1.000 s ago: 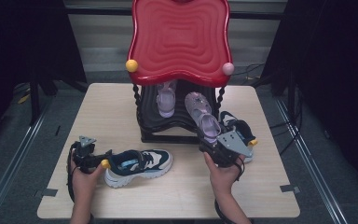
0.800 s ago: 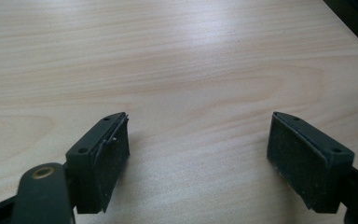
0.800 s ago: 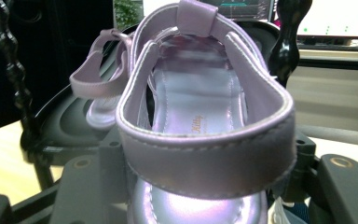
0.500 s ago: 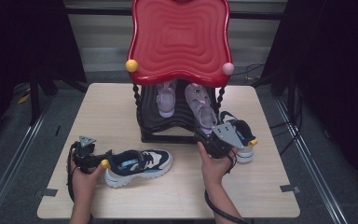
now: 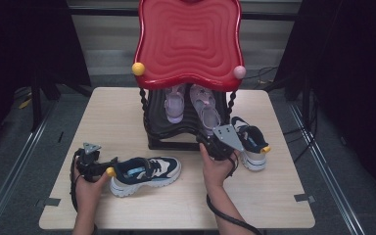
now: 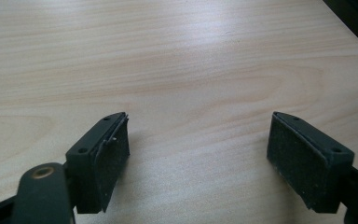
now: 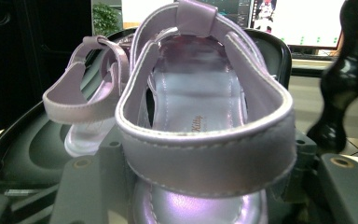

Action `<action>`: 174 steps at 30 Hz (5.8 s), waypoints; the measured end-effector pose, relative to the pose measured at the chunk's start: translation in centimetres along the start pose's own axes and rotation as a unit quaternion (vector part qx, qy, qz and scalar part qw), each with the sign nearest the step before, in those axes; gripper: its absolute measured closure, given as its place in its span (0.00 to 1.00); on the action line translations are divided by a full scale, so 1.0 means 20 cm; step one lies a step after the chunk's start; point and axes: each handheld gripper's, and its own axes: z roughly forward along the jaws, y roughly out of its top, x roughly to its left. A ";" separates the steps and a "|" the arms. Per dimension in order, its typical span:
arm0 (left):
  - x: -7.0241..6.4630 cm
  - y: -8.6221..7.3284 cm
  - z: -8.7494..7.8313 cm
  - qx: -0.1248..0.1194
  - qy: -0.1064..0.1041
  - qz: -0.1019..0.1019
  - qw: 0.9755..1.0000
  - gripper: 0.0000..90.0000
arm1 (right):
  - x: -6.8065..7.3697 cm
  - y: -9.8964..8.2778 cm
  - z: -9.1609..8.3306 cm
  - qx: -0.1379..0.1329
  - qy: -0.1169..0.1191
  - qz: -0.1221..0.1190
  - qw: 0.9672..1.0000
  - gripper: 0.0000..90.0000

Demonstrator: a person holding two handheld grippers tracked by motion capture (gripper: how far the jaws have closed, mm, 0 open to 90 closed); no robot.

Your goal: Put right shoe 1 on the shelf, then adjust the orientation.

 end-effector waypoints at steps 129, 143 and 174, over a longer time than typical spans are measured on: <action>0.00 0.00 0.00 -0.002 -0.004 0.003 1.000 0.23 | -0.04 -0.02 -0.14 0.081 0.168 -0.075 0.980 0.16; 0.00 0.00 0.00 -0.002 -0.004 0.003 1.000 0.23 | -0.15 -0.08 -0.23 0.106 0.216 -0.084 0.967 0.15; 0.00 0.00 0.00 -0.001 -0.005 0.003 1.000 0.23 | -0.41 -0.29 -0.43 0.206 0.275 -0.101 0.934 0.14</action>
